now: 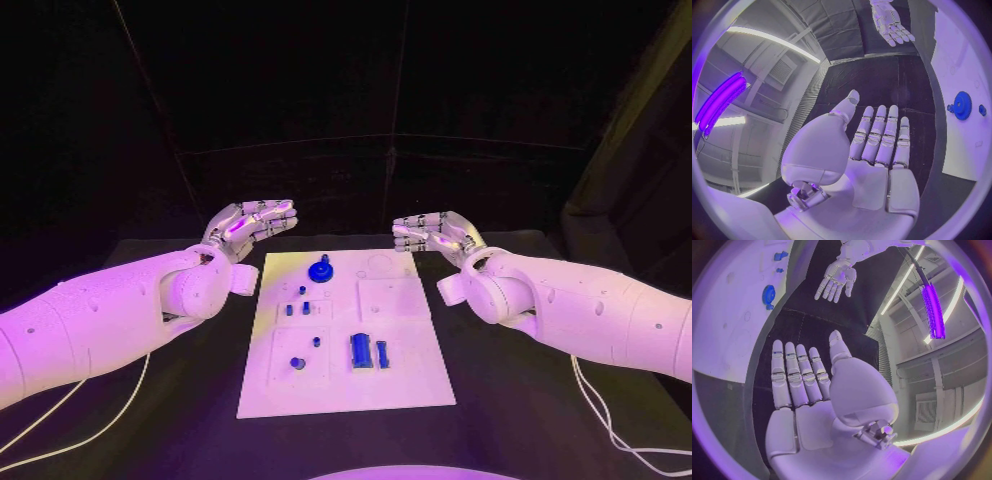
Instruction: Assemble the parts on the task board
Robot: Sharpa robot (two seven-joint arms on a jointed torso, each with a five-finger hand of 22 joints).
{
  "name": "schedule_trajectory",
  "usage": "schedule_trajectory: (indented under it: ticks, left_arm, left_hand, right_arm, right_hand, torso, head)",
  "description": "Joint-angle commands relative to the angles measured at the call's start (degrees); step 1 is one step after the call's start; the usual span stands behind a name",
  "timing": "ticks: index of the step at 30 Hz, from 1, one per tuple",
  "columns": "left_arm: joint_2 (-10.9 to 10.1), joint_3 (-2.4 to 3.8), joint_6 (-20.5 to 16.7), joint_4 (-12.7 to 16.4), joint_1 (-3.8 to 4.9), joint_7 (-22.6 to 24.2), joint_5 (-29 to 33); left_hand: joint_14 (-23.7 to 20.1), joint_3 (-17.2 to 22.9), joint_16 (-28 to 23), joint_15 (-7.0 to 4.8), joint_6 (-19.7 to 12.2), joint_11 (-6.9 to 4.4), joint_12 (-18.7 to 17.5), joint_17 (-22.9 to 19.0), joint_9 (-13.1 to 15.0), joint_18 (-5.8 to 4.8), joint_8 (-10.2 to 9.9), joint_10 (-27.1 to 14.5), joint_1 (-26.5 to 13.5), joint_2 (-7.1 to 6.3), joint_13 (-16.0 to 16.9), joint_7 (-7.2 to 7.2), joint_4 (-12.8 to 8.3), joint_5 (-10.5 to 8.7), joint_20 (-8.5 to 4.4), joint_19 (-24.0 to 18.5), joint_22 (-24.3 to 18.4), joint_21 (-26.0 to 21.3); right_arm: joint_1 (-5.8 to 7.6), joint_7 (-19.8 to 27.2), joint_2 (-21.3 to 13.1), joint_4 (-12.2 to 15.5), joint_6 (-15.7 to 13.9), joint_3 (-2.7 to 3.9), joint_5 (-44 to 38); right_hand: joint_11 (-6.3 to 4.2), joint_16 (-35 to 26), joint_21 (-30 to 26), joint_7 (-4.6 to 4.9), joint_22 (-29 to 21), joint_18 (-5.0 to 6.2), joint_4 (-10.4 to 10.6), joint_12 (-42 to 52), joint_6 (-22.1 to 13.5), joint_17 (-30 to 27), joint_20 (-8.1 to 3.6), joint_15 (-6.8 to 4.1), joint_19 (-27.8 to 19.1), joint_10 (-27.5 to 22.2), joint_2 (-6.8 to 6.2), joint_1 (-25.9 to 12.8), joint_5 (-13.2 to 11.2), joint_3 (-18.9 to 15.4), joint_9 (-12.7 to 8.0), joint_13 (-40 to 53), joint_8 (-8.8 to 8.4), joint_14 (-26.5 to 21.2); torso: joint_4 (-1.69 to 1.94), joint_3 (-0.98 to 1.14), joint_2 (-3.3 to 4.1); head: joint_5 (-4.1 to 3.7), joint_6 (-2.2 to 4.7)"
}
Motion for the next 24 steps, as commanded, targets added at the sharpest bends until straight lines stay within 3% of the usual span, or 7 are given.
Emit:
schedule_trajectory:
  ticks: [1, 5, 6, 10, 13, 14, 24]
  left_arm:
    - [-0.17, 0.22, -0.67, 0.62, -0.11, 0.06, -0.30]
    - [-0.52, 0.85, -3.51, 2.30, -0.74, 0.31, -0.81]
    - [-0.64, 1.08, -4.51, 2.89, -0.96, 0.40, -0.99]
    - [-1.39, 2.45, -10.65, 6.50, -2.31, 0.94, -2.09]
    - [-2.02, 3.58, -15.75, 9.50, -3.43, 1.39, -3.01]
    - [-2.25, 4.00, -17.62, 10.60, -3.84, 1.56, -3.35]
    - [-4.06, 7.30, -32.42, 19.31, -7.10, 2.87, -6.01]
  left_hand:
    - [-13.35, -2.37, -3.91, -2.79, -15.85, -2.95, -5.67, -1.97, -2.76, -2.90, -3.70, -15.62, -20.83, -1.05, -2.65, -3.06, 2.60, -2.09, -4.87, -8.37, -3.81, -2.87]
    - [-17.59, -3.15, -5.18, -3.69, -20.87, -3.90, -5.67, -6.25, -2.76, -3.83, -3.70, -20.60, -27.47, -1.05, -2.65, -4.00, 3.38, -2.09, -6.40, -11.04, -5.03, -2.87]
    - [-18.60, -3.35, -5.43, -3.89, -22.07, -4.12, -5.67, -6.25, -2.76, -3.83, -3.70, -21.78, -29.03, -1.05, -2.65, -4.25, 3.58, -2.09, -6.76, -11.68, -5.31, -2.87]
    - [-22.53, -7.46, -6.62, -4.72, -26.75, -4.99, -5.67, -6.25, -2.76, -4.45, -3.70, -26.40, -35.16, -1.05, -2.65, -5.17, 8.23, -2.09, -8.19, -14.15, -6.43, -2.87]
    - [-24.52, -7.46, -7.16, -8.83, -29.11, -9.32, -5.67, -6.25, -2.76, -5.05, -3.70, -28.70, -38.26, -1.05, -2.65, -5.63, 8.23, -2.09, -8.93, -15.37, -7.00, -2.87]
    - [-25.32, -7.46, -7.41, -8.83, -30.09, -9.32, -5.67, -6.25, -2.76, -5.05, -3.70, -29.63, -39.52, -1.05, -2.65, -9.68, 8.23, -2.09, -9.26, -15.85, -7.24, -2.87]
    - [-30.82, -7.46, -12.32, -8.83, -36.61, -9.32, -5.67, -6.25, -2.76, -9.69, -3.70, -36.11, -48.08, -1.05, -2.65, -9.68, 8.23, -2.09, -15.31, -19.22, -12.02, -2.87]
  right_arm:
    - [-0.07, -0.03, -0.35, 0.78, -1.05, 0.12, 0.21]
    - [-0.34, 0.81, -0.81, 2.93, -3.88, 0.56, 1.69]
    - [-0.44, 1.10, -0.97, 3.69, -4.89, 0.71, 2.22]
    - [-1.02, 2.92, -1.97, 8.35, -11.03, 1.65, 5.44]
    - [-1.47, 4.33, -2.74, 11.94, -15.76, 2.37, 7.92]
    - [-1.61, 4.76, -2.97, 13.06, -17.22, 2.59, 8.69]
    - [-2.36, 7.11, -4.26, 19.08, -25.15, 3.80, 12.85]
  right_hand:
    - [-2.68, -2.80, -2.02, -3.10, -4.04, -3.08, 3.30, -2.78, -15.97, -4.53, -4.16, -2.25, -16.48, -17.58, -5.48, -22.82, -2.01, 3.43, -1.86, -2.09, -2.75, -17.73]
    - [-3.54, -2.80, -6.32, -4.05, -4.04, -4.08, 3.30, -2.78, -21.06, -4.53, -5.48, -2.98, -21.76, -23.20, -5.48, -30.08, -6.33, 4.47, -5.89, -6.59, -2.75, -23.40]
    - [-3.74, -2.80, -6.32, -4.29, -4.04, -4.08, 3.30, -2.78, -22.32, -4.53, -5.80, -7.14, -23.06, -24.58, -5.48, -31.86, -6.33, 4.70, -5.89, -6.59, -2.75, -24.80]
    - [-8.47, -2.80, -6.32, -5.15, -4.04, -4.70, 3.30, -2.78, -26.68, -4.53, -6.94, -7.14, -27.54, -29.37, -5.48, -38.08, -6.33, 5.57, -5.89, -6.59, -2.75, -29.61]
    - [-8.47, -2.80, -6.32, -5.64, -4.04, -5.32, 3.30, -2.78, -29.20, -4.53, -7.58, -7.14, -30.15, -32.13, -5.48, -41.68, -6.33, 6.13, -5.89, -6.59, -2.75, -32.43]
    - [-8.47, -2.80, -6.32, -9.79, -4.04, -5.33, 3.30, -2.78, -30.07, -4.53, -7.82, -7.14, -31.04, -33.09, -5.48, -42.93, -6.33, 6.35, -5.89, -6.59, -2.75, -33.39]
    - [-8.47, -2.80, -6.32, -9.79, -4.04, -10.28, 3.30, -2.78, -36.63, -4.53, -13.12, -7.14, -37.78, -40.31, -5.48, -52.31, -6.33, 10.79, -5.89, -6.59, -2.75, -40.67]
  torso:
    - [-0.02, 0.08, 0.03]
    - [0.02, 0.43, -0.06]
    - [0.03, 0.56, -0.10]
    - [0.10, 1.18, -0.25]
    - [0.13, 1.44, -0.32]
    - [0.14, 1.50, -0.33]
    - [0.15, 1.59, -0.36]
  head:
    - [0.11, 0.32]
    - [0.66, 1.74]
    - [0.85, 2.24]
    - [1.82, 4.75]
    - [2.22, 5.78]
    - [2.31, 6.03]
    - [2.46, 6.40]
